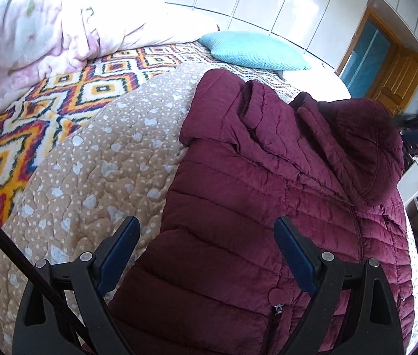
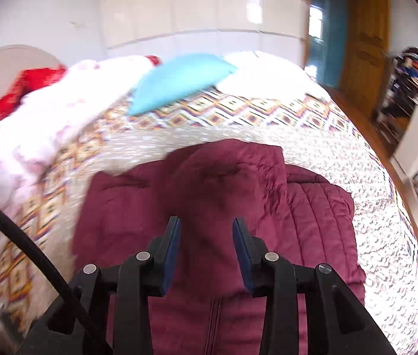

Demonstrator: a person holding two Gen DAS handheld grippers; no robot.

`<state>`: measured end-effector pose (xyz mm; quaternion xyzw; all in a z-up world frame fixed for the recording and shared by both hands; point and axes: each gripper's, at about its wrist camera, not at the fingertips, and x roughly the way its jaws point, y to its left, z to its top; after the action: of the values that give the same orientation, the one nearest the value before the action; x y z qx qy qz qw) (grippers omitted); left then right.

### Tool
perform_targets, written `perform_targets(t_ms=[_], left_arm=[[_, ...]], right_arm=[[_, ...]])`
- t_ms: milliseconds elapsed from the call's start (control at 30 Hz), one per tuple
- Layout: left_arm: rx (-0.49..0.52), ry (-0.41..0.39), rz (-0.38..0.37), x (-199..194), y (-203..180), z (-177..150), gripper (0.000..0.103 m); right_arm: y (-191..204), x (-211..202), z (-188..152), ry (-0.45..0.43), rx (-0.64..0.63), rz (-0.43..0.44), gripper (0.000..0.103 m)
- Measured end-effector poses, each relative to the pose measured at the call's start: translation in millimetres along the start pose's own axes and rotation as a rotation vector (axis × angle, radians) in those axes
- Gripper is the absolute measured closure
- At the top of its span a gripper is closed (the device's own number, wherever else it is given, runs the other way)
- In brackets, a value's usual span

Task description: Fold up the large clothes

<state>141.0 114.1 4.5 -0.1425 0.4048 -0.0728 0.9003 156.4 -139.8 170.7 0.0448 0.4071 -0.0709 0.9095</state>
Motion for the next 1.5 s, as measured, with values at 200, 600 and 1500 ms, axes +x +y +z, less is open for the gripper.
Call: perform_targets(t_ms=[200, 600, 1500], left_arm=[[0.003, 0.019, -0.005, 4.3, -0.3, 0.3, 0.012], [0.021, -0.025, -0.006, -8.2, -2.7, 0.8, 0.012], [0.279, -0.015, 0.048, -149.8, -65.1, -107.4, 0.012]], right_arm=[[12.5, 107.4, -41.1, 0.285, -0.036, 0.014, 0.063], [29.0, 47.8, -92.6, 0.246, -0.198, -0.013, 0.055], [-77.5, -140.5, -263.8, 0.080, -0.119, -0.006, 0.041]])
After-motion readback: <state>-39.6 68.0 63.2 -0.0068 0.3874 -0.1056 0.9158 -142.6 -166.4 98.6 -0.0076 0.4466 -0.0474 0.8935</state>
